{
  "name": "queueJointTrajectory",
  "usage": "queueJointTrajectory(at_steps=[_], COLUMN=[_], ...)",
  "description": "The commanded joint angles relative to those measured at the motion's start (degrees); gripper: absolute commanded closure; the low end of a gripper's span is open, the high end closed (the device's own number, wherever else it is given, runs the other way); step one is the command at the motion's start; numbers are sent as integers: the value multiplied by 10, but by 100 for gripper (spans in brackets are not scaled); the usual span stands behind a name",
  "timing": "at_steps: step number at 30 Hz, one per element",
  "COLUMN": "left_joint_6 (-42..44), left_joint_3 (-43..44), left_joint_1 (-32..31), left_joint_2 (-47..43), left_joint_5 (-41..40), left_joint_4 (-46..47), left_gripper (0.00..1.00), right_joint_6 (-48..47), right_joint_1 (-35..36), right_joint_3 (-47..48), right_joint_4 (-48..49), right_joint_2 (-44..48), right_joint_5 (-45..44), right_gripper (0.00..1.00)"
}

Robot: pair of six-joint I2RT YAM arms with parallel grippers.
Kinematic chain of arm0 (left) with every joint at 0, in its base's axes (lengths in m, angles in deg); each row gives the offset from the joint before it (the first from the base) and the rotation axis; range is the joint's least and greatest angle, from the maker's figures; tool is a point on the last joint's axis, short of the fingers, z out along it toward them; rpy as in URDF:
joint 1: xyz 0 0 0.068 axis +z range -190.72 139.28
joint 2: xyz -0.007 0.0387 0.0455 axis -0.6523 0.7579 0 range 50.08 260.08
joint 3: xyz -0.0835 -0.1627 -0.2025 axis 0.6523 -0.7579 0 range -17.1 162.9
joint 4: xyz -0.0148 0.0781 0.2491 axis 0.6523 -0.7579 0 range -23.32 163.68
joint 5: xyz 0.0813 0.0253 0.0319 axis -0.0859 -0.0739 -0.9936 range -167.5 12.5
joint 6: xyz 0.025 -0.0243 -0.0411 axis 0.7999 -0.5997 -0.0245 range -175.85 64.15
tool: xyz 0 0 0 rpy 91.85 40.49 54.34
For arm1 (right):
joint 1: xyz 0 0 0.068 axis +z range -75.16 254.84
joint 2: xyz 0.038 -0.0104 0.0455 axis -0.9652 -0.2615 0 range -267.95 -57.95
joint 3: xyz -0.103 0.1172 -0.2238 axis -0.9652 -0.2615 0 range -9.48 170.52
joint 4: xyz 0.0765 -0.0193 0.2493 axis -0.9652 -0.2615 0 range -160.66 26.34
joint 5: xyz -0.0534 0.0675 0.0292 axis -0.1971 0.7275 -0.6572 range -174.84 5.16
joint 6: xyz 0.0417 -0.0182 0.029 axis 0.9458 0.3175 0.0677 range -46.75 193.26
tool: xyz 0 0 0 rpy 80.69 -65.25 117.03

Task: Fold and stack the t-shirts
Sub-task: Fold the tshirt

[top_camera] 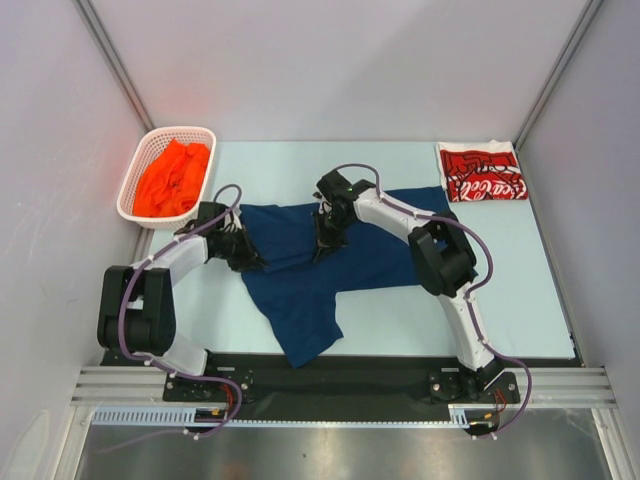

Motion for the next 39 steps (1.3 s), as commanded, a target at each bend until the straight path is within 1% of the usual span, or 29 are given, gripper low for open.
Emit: queueJointTrajectory(at_steps=[1,2,3,4,5,8,10,11,12,13,14,15,16,18,19,20,21,23,24,25,26,27,29,32,33,35,36,37,39], left_joint_6=[0,-1,-1,-1,0,6,11,12,11,8,7,8,10,16,20,22,26,31,33,31,28,24,14,17,18,22,22,22,25], left_joint_3=[-9,-11,-13,-16,-18,-13,7,16,26,50,66,103,126,174,218,239,259,308,322,342,350,355,368,376,373,374,373,372,381], left_joint_1=[-4,-5,-6,-6,-6,-4,-4,-3,-4,-3,-3,-3,-3,-3,-3,-2,-2,1,1,1,4,6,9,9,9,9,9,9,14], left_joint_2=[-9,-8,-8,-11,-15,-37,-57,-63,-64,-52,-41,-25,-2,66,86,128,146,182,212,227,239,259,272,284,283,281,280,281,296], left_joint_5=[-9,-8,-4,-6,-11,-19,-42,-50,-58,-60,-52,-47,-35,-31,-32,-31,-31,-34,-37,-40,-44,-45,-48,-83,-94,-133,-145,-162,-162], left_joint_4=[5,7,7,7,1,-10,-24,-23,-17,-9,0,18,20,23,23,22,20,12,8,5,1,-4,-14,-39,-45,-53,-57,-61,-74], left_gripper=[88,85,78,75,65,55,55,54,54,57,58,59,60,61,61,61,62,62,62,62,64,66,70,73,73,73,73,73,71], right_joint_6=[-24,-26,-28,-31,-35,-55,-70,-82,-89,-93,-97,-111,-114,-116,-109,-99,-90,-27,-1,22,26,26,24,13,2,-25,-57,-64,-57], right_joint_1=[-13,-15,-16,-17,-18,-20,-21,-22,-24,-25,-24,-24,-22,-27,-33,-48,-58,-78,-93,-97,-99,-100,-102,-105,-104,-90,-84,-80,-72], right_joint_3=[-1,0,1,2,1,7,19,19,18,16,14,12,9,3,-2,-19,-27,-37,-40,-40,-33,2,31,66,70,45,31,20,26], right_joint_4=[-24,-28,-28,-28,-28,-47,-72,-77,-83,-86,-87,-92,-95,-98,-87,-75,-60,0,30,85,97,94,69,67,81,124,180,195,204], right_joint_2=[5,3,1,1,0,-5,-8,-5,2,5,7,8,10,19,37,47,53,57,54,50,45,25,9,-11,-14,-7,-4,-5,-14], right_joint_5=[16,16,15,16,19,22,9,1,-13,-14,-8,17,22,17,9,1,2,1,14,19,12,-14,-39,-66,-68,-76,-59,-44,-40], right_gripper=[100,100,100,99,98,91,89,86,77,72,66,58,54,48,48,48,51,58,65,66,68,75,79,88,100,100,100,100,100])
